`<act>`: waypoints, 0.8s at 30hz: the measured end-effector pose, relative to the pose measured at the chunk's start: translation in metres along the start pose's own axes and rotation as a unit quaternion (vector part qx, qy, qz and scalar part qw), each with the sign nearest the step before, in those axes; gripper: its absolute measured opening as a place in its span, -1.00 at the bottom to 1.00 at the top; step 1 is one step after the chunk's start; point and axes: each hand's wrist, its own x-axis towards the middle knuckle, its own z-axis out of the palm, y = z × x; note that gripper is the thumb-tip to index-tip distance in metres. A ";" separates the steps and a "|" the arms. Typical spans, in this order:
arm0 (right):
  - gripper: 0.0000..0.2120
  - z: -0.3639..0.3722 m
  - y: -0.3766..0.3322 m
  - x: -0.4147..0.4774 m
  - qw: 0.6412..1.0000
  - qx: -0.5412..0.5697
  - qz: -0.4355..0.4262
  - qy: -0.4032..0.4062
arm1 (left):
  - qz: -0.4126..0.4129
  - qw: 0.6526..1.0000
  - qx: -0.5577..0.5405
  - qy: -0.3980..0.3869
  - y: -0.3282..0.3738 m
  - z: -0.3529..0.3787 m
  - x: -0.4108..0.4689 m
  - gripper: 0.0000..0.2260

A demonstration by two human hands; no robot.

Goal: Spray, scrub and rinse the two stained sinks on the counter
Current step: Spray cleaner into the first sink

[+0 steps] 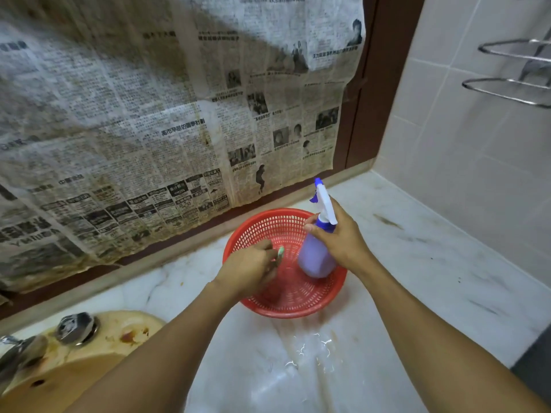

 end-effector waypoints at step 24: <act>-0.32 0.071 -0.111 -0.273 0.999 0.016 0.041 -0.006 | -0.115 0.949 -0.225 0.191 0.065 0.020 -0.320 -0.89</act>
